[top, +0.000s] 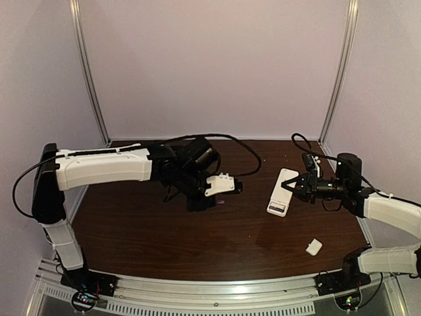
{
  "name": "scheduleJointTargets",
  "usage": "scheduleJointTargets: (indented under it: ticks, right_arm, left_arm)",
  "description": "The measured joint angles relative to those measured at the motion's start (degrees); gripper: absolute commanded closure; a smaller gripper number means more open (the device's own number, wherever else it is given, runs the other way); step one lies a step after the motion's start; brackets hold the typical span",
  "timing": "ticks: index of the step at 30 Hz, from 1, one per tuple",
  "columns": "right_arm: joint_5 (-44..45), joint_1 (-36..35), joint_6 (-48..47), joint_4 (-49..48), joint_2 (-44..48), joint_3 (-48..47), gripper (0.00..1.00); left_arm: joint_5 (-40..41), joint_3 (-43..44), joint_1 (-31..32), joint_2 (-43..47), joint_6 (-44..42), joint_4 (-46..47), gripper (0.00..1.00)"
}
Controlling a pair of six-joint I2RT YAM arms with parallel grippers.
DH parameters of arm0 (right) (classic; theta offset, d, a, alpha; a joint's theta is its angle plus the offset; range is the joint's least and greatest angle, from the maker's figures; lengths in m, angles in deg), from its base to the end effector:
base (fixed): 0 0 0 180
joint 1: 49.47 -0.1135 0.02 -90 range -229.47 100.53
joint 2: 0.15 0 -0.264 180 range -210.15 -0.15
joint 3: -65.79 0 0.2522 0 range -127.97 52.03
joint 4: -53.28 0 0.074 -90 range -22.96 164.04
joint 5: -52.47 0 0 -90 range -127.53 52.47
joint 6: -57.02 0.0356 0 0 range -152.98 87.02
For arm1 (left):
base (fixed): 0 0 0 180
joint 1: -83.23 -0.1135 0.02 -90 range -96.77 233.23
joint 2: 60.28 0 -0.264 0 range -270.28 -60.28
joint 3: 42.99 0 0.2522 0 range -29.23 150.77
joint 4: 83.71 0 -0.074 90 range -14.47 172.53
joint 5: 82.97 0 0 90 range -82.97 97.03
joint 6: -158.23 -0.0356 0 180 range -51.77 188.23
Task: Load the batteries into the remote control
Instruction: Pick up the battery from the center of the board, then place the battery in the battery compartment.
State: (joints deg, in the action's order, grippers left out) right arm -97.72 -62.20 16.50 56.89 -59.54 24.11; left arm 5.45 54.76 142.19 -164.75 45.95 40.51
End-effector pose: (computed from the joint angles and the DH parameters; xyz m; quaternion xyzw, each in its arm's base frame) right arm 0.1992 0.0767 0.2307 -0.0432 0.7671 0.6066 0.2040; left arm 0.1987 -0.3321 0.2424 0.6348 0.7351 -0.0875 0.2214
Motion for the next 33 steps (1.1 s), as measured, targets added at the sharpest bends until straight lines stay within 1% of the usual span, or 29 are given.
scheduleJointTargets:
  ticks: [2,5,9,12,19,33]
  right_arm:
    - [0.0,-1.5,1.6,-2.6,-0.9,1.0,1.0]
    - [0.3,-4.3,4.3,-6.7,-3.1,2.5,1.0]
    - [1.5,-8.0,7.0,-10.8,-5.2,3.2,1.0]
    - [2.7,-10.1,8.6,-13.5,-6.0,3.3,1.0]
    - [6.0,-14.8,11.4,-18.6,-8.0,4.4,1.0]
    - [10.4,-19.8,14.3,-23.5,-12.0,4.9,1.0]
  left_arm:
    - [2.3,5.5,2.1,0.9,0.4,-1.7,1.0]
    - [6.2,10.8,5.8,1.9,0.6,-3.7,1.0]
    - [10.8,12.9,10.9,1.6,1.0,-6.0,1.0]
    - [12.9,13.8,14.0,-0.4,1.9,-7.8,1.0]
    - [16.4,16.3,16.5,-5.4,2.8,-10.0,1.0]
    - [19.4,18.9,18.7,-7.1,2.7,-10.6,1.0]
